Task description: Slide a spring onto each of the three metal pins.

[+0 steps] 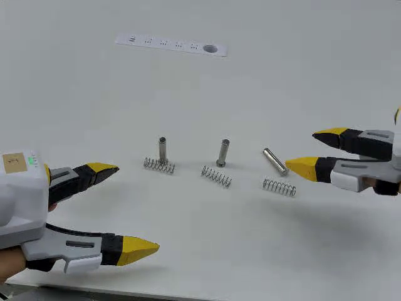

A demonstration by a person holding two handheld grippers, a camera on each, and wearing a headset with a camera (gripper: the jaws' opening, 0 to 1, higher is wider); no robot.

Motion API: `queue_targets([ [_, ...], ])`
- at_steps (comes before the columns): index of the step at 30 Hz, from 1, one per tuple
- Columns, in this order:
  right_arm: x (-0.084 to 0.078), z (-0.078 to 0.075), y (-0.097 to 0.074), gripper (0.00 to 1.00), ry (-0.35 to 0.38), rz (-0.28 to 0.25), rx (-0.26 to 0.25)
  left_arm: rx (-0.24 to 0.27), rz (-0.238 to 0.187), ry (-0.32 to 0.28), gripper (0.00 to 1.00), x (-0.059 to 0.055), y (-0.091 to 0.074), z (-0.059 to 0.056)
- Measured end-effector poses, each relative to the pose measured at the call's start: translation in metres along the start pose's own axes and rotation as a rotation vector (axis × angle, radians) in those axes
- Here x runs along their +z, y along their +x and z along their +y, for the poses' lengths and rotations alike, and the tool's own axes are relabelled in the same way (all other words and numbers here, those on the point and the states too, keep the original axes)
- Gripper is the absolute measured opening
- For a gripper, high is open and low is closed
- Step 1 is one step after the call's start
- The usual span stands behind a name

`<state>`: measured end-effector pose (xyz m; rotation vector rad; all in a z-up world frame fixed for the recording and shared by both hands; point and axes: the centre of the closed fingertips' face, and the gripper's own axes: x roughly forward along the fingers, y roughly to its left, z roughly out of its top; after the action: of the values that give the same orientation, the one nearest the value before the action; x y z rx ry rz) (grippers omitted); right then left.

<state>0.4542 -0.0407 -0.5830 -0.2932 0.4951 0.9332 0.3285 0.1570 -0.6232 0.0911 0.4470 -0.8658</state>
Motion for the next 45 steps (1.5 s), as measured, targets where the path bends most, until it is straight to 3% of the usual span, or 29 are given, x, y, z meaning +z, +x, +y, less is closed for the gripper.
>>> queue_targets([
  [7,0.003,-0.011,0.022,0.36,0.012,0.097,-0.018,0.004,0.004,0.002,0.9,0.0,0.0,0.0],
  [9,-0.001,-0.016,0.028,0.32,0.022,0.142,-0.04,0.004,0.006,0.002,0.9,-0.001,-0.001,0.0],
  [17,-0.01,-0.017,0.052,0.24,0.036,0.23,-0.04,0.003,0.01,0.001,0.89,-0.002,0.0,0.0],
  [23,-0.026,-0.017,0.064,0.19,0.056,0.319,-0.062,0.004,0.007,-0.003,0.89,-0.002,-0.001,0.001],
  [36,-0.043,-0.013,0.076,0.13,0.087,0.405,-0.069,-0.002,0.011,-0.002,0.88,-0.003,0.0,-0.001],
  [45,-0.047,-0.013,0.076,0.1,0.104,0.431,-0.064,-0.003,0.009,-0.004,0.87,-0.003,-0.001,-0.001],
])
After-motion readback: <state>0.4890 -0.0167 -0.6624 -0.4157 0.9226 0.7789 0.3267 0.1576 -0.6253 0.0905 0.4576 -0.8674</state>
